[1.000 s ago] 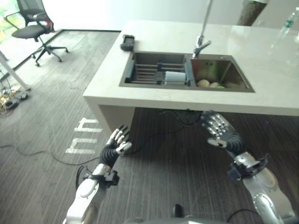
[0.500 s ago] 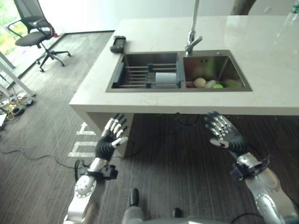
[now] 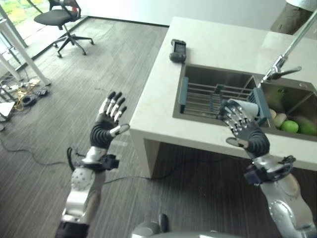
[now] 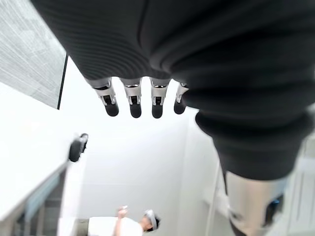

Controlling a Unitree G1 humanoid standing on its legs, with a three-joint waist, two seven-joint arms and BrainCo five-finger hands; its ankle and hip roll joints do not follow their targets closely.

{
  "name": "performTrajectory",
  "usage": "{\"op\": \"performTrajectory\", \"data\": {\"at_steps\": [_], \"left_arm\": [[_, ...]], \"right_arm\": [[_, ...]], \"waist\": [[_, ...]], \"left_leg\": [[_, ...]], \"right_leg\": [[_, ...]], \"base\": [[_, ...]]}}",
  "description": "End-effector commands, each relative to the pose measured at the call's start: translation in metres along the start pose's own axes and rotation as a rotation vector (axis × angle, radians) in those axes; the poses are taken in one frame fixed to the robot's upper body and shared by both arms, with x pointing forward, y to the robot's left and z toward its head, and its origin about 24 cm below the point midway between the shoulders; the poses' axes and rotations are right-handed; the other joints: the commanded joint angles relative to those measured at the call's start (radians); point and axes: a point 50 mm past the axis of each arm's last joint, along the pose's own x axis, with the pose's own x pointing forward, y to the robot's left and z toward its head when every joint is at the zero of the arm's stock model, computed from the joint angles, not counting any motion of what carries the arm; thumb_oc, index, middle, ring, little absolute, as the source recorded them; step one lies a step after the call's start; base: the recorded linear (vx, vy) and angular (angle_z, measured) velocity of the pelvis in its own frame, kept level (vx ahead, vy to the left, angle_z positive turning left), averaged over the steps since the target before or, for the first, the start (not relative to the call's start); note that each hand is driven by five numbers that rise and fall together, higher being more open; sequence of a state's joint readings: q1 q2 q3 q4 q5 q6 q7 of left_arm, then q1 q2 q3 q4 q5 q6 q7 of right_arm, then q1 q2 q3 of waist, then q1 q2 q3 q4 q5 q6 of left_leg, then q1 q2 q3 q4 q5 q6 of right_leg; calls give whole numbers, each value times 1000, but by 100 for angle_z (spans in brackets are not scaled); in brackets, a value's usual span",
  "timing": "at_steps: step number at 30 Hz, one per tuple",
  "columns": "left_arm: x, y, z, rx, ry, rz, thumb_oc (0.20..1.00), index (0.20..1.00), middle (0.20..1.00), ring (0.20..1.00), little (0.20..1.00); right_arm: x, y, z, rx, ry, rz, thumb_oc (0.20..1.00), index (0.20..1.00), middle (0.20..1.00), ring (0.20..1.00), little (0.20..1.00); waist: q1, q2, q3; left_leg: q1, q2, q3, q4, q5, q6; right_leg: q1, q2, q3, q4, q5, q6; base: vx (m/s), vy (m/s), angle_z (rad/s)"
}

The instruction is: Place the dishes in the dishwasher.

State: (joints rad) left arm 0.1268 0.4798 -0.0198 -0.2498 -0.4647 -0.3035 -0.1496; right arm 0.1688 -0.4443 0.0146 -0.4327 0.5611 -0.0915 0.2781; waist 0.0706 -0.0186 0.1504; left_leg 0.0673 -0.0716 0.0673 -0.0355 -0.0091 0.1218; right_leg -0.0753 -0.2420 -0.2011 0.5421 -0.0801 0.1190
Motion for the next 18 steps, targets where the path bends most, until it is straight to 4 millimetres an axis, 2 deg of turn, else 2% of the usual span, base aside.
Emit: {"op": "performTrajectory", "data": {"at_steps": [1, 2, 4, 5, 7, 8, 13, 15, 18], "left_arm": [[4, -9, 31, 151, -162, -92, 1000, 1000, 1000, 1000, 1000], [4, -9, 32, 159, -168, -98, 1000, 1000, 1000, 1000, 1000], [8, -19, 36, 248, -199, -160, 1000, 1000, 1000, 1000, 1000], [10, -24, 35, 278, -199, -193, 1000, 1000, 1000, 1000, 1000], [11, -29, 36, 294, -203, -231, 1000, 1000, 1000, 1000, 1000], [10, -30, 37, 285, -202, -244, 1000, 1000, 1000, 1000, 1000], [9, -32, 38, 232, -200, -220, 1000, 1000, 1000, 1000, 1000], [8, -33, 39, 226, -212, -210, 1000, 1000, 1000, 1000, 1000], [7, -34, 38, 219, -217, -200, 1000, 1000, 1000, 1000, 1000]], "right_arm": [[7, -7, 5, -29, -51, 40, 1000, 1000, 1000, 1000, 1000], [7, -7, 5, -29, -51, 41, 1000, 1000, 1000, 1000, 1000], [9, -10, 7, -14, -59, 31, 1000, 1000, 1000, 1000, 1000], [9, -11, 7, -3, -59, 24, 1000, 1000, 1000, 1000, 1000], [8, -8, 6, 18, -58, 23, 1000, 1000, 1000, 1000, 1000], [5, -7, 5, 27, -49, 24, 1000, 1000, 1000, 1000, 1000], [7, -10, 10, 33, -45, 3, 1000, 1000, 1000, 1000, 1000], [7, -10, 10, 43, -49, -2, 1000, 1000, 1000, 1000, 1000], [4, -10, 10, 36, -44, -7, 1000, 1000, 1000, 1000, 1000]], "waist": [[-2, -19, -50], [-3, -19, -49], [-27, -25, -44], [-42, -29, -45], [-68, -28, -44], [-81, -31, -47], [-92, -32, -63], [-101, -26, -69], [-112, -20, -72]], "left_leg": [[-31, 59, -7, -10, 48, -100], [-29, 60, -6, -12, 47, -100], [-9, 60, -16, -18, 23, -105], [4, 59, -26, -19, 7, -106], [26, 70, -40, -1, -36, -106], [26, 75, -53, 28, -54, -106], [63, 122, -36, 17, -55, -138], [81, 146, -22, 0, -48, -157], [63, 173, -10, 16, -5, -176]], "right_leg": [[77, 52, -63, -390, 173, 9], [76, 53, -63, -399, 177, 10], [39, 52, -4, -505, 230, 27], [17, 43, 27, -553, 277, 39], [-23, 33, 88, -570, 325, 48], [-13, 46, 123, -572, 300, 49], [28, 88, 107, -625, 267, 48], [31, 116, 105, -629, 256, 29], [42, 155, 110, -629, 236, 0]], "base": [[230, 28, -14], [153, -120, -23], [213, -203, -4], [300, -299, 9], [413, -487, 14], [491, -662, 26], [249, -381, -2], [177, -376, -32], [147, -393, 4]]}}
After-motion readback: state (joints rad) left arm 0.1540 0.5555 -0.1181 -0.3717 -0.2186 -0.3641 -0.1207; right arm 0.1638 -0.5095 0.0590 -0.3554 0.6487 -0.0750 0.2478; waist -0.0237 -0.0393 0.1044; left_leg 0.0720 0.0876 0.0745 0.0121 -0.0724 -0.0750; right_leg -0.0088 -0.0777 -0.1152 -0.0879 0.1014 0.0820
